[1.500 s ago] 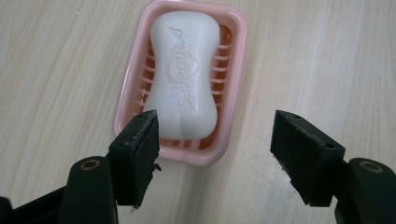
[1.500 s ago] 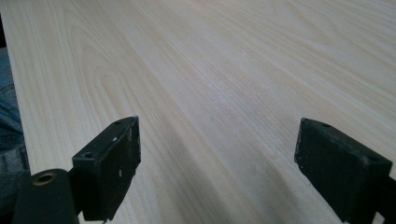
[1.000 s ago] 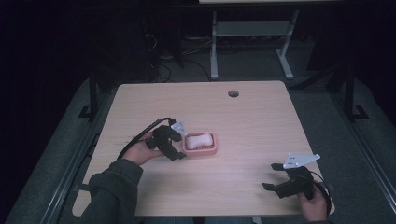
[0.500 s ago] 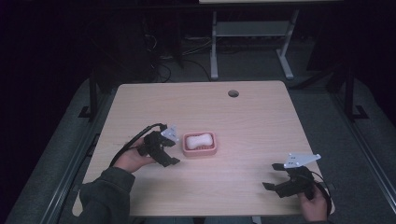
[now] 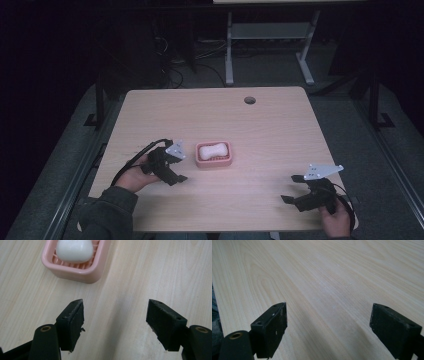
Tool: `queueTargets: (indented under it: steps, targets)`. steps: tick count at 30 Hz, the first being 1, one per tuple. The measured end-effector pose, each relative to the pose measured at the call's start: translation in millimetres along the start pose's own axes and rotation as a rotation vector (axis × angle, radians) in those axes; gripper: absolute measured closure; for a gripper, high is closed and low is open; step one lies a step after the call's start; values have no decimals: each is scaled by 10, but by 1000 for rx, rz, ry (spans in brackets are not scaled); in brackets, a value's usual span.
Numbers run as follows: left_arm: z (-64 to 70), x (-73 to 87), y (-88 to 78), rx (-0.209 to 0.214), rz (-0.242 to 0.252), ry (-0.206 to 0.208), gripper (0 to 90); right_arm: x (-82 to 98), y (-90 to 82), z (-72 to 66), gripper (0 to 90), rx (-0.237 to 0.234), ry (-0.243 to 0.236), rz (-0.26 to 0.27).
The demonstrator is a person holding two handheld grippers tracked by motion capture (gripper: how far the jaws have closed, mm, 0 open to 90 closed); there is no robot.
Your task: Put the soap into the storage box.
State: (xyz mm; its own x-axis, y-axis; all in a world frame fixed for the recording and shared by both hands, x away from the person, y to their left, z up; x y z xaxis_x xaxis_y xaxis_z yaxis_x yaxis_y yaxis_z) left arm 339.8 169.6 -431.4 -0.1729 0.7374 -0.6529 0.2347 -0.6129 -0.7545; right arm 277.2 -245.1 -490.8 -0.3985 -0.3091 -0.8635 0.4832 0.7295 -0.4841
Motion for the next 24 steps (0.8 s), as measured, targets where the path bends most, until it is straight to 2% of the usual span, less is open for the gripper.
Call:
queueTargets:
  steps: [4, 5, 16, 24]
  targets:
    - [38, 55, -13, -3, -3, 4, 294, 0, -5, 1, 142, 1, 0, 1]
    - [56, 88, -18, -1, -1, -8, 293, -1, -7, -1, 142, 2, -1, 2]
    - [131, 257, -50, -11, -2, -21, 292, -4, -8, -8, 142, 5, -6, -4]
    - [214, 347, -87, -16, -4, -11, 288, 1, -5, -9, 141, 5, -9, -7]
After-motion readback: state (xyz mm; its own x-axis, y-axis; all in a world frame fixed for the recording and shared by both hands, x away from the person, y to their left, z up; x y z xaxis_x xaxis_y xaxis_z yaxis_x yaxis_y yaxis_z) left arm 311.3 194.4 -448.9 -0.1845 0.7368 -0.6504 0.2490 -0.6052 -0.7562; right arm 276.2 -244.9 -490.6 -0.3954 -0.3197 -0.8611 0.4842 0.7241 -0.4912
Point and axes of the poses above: each handheld gripper's, and its own axes: y roughly forward along the jaws, x roughly out of its underside, z roughly to its right, the point moved 4 cm from there along y, roughly forward along the jaws, and after that the axes turned 13 degrees about z, right-handed, at the moved point
